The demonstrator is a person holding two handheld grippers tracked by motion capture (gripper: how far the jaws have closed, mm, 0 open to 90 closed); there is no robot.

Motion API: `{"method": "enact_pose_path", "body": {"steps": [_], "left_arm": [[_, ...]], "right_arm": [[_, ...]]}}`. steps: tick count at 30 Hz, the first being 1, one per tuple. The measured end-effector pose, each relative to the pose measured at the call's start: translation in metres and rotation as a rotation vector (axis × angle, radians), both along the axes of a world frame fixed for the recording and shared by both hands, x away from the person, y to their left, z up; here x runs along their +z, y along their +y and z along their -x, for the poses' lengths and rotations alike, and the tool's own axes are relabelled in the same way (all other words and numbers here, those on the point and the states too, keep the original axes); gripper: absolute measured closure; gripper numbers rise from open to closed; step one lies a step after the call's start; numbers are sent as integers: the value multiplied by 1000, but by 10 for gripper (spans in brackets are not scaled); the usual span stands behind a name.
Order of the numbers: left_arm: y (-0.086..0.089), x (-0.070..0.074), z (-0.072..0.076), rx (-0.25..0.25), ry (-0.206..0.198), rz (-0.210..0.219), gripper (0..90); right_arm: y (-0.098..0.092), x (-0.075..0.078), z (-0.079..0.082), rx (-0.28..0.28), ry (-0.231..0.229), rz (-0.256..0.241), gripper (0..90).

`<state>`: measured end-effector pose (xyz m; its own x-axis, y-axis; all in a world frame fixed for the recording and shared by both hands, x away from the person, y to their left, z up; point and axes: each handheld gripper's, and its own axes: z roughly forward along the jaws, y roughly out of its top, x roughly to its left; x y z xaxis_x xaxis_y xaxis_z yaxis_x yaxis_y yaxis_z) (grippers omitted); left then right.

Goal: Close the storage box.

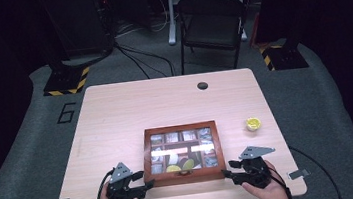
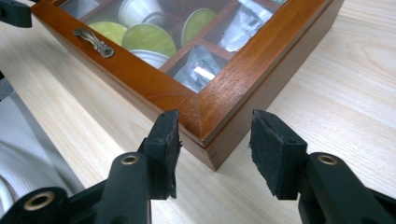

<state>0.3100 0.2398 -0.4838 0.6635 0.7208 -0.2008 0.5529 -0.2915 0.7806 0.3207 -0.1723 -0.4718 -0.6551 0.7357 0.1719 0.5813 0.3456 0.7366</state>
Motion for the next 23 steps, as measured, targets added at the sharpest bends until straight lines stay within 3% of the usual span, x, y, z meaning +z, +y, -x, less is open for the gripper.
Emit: {"method": "enact_pose_path", "body": {"steps": [3,10,17,23], "left_arm": [[0,1,0,2,-5,4,420],[1,2,-1,0,-23,3,413],[3,3,-1,22,-15,19,376],[2,0,-1,5,1,6,354]], "right_arm": [[-1,2,0,-9,3,-21,502],[-1,2,0,-2,-5,-18,507],[-8,5,-3,-34,-19,-67,466],[-8,1,-4,-10,-21,-75,407]]}}
